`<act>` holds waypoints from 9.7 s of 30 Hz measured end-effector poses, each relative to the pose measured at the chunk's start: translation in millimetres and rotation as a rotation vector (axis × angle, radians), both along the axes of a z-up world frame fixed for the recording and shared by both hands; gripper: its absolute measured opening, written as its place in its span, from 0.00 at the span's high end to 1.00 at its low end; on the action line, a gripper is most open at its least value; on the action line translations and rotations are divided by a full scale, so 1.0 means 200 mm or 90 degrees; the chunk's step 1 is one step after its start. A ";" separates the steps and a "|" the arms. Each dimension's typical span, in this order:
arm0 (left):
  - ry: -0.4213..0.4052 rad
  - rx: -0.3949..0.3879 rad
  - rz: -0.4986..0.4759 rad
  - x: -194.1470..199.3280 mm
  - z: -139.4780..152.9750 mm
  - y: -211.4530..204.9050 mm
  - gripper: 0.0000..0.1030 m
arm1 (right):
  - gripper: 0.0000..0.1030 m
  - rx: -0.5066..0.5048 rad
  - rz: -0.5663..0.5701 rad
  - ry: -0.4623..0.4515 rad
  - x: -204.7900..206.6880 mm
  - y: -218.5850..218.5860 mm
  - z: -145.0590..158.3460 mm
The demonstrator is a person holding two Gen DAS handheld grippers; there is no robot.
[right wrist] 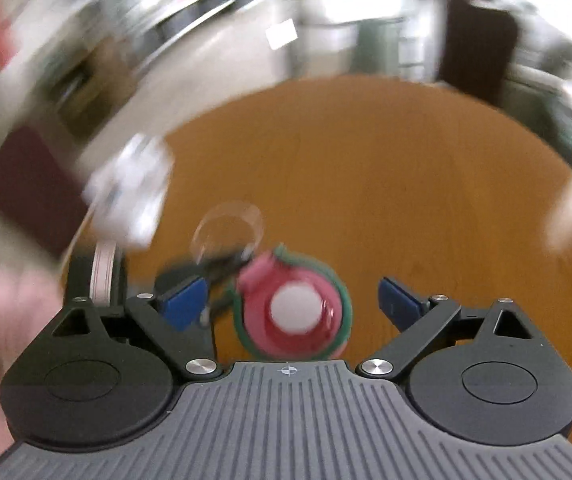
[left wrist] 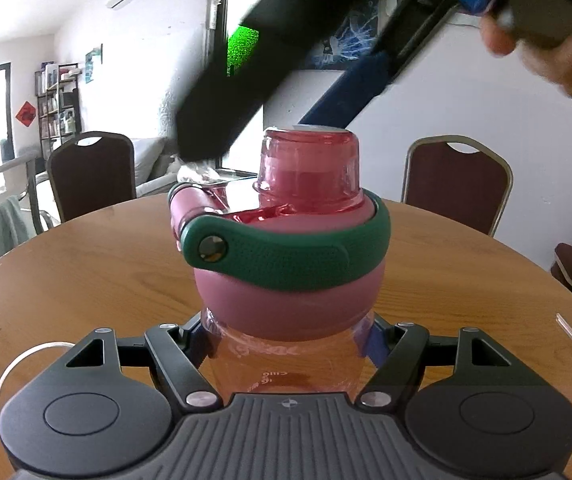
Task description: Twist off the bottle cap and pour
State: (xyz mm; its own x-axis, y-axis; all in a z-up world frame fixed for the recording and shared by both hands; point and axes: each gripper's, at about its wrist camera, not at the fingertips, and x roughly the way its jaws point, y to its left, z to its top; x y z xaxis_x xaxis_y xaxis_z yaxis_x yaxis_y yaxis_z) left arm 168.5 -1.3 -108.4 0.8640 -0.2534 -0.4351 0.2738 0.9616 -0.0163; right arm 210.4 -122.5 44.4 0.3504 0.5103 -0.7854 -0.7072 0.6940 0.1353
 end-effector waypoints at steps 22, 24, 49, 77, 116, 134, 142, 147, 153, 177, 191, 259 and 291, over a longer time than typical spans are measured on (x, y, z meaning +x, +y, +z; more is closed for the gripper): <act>0.005 -0.004 -0.020 0.01 0.00 0.04 0.31 | 0.24 -0.068 0.178 0.031 0.02 0.05 -0.08; 0.004 0.003 -0.027 0.02 0.00 0.03 0.31 | 0.24 -0.063 0.256 0.032 0.06 0.02 -0.08; 0.005 -0.001 0.006 0.03 -0.01 0.02 0.31 | 0.25 -0.014 -0.249 -0.001 -0.26 0.05 -0.07; 0.014 0.008 -0.031 0.09 -0.03 0.07 0.31 | 0.28 0.108 -0.060 -0.177 -0.23 -0.50 -0.30; 0.003 0.006 -0.031 0.03 -0.03 0.05 0.31 | 0.23 0.038 -0.031 -0.237 -0.28 -0.40 -0.31; -0.001 0.038 0.007 -0.01 -0.03 -0.02 0.30 | 0.14 0.022 -0.257 -0.071 -0.29 0.03 -0.16; 0.003 0.023 -0.008 -0.01 -0.10 0.02 0.31 | 0.26 -0.028 -0.186 -0.073 -0.24 0.08 -0.14; 0.005 0.016 -0.039 -0.03 -0.11 0.03 0.31 | 0.26 -0.020 0.072 -0.042 -0.08 -0.04 -0.12; 0.011 0.009 -0.049 -0.05 -0.12 0.01 0.31 | 0.25 -0.026 0.250 -0.027 0.03 -0.07 -0.09; 0.019 0.015 0.000 -0.25 -0.08 -0.14 0.31 | 0.30 -0.008 -0.300 -0.091 -0.33 0.11 -0.17; 0.021 0.000 -0.058 -0.32 -0.03 -0.17 0.31 | 0.30 -0.007 0.267 -0.048 -0.04 -0.16 -0.08; 0.026 -0.016 -0.035 -0.27 -0.02 -0.15 0.30 | 0.18 -0.057 -0.050 0.022 -0.27 -0.17 -0.02; 0.044 0.020 -0.040 -0.25 -0.02 -0.10 0.30 | 0.21 -0.043 -0.565 0.041 0.87 -0.89 -0.68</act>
State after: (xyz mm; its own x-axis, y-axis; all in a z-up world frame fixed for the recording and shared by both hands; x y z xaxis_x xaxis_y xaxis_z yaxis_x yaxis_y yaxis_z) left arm 119.4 -22.1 -112.5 0.8142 -0.2920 -0.5017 0.3334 0.9428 -0.0078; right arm 384.6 -300.3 -92.2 0.5484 0.0238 -0.8359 0.1021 0.9902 0.0952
